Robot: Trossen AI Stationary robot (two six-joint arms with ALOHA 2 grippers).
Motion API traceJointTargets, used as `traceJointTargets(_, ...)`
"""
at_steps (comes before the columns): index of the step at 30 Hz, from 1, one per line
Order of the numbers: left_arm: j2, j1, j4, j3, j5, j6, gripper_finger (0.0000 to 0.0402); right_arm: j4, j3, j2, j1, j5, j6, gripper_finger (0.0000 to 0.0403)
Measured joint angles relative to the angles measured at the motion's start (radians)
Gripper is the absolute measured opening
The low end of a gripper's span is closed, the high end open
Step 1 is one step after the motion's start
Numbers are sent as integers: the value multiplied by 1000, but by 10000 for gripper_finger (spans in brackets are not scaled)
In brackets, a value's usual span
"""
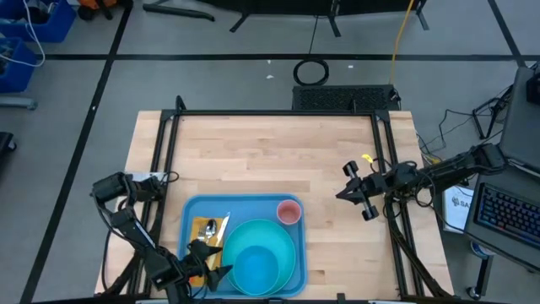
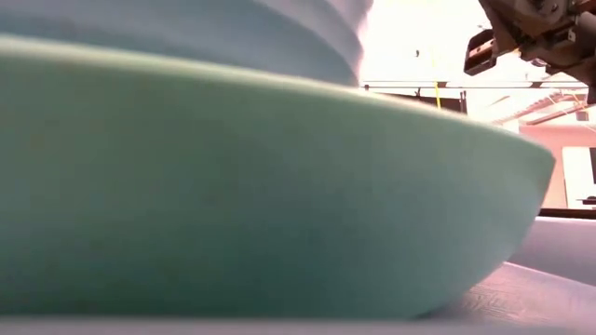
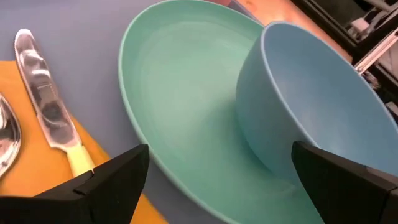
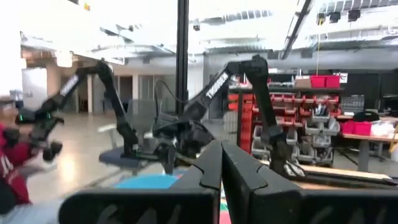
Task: Set up tray
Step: Put the light yellow table knife to the right of the orange spoon on the yellow table napkin
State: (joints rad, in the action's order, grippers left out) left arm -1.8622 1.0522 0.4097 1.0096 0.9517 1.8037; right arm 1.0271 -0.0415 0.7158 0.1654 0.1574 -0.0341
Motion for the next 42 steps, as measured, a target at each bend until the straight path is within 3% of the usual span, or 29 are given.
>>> traceJointTargets(6,0,-40,-1,0,-9,-22,397,-10,10,1,0,-1,-50,0)
traceJointTargets(18,0,-26,0,0,-17,130,397,-41,12,1,0,0,-52,0)
traceJointTargets(23,0,-15,28,38,17,110,397,-42,13,1,0,0,-52,0)
traceJointTargets(27,0,-14,144,115,6,94,397,-42,13,1,0,0,-52,0)
traceJointTargets(33,0,-21,386,238,-169,119,397,-42,13,1,0,0,-24,0)
traceJointTargets(39,0,-41,418,238,-386,166,397,-42,13,1,0,0,-22,0)
traceJointTargets(42,0,-36,435,237,-381,194,397,-42,13,1,0,0,-22,0)
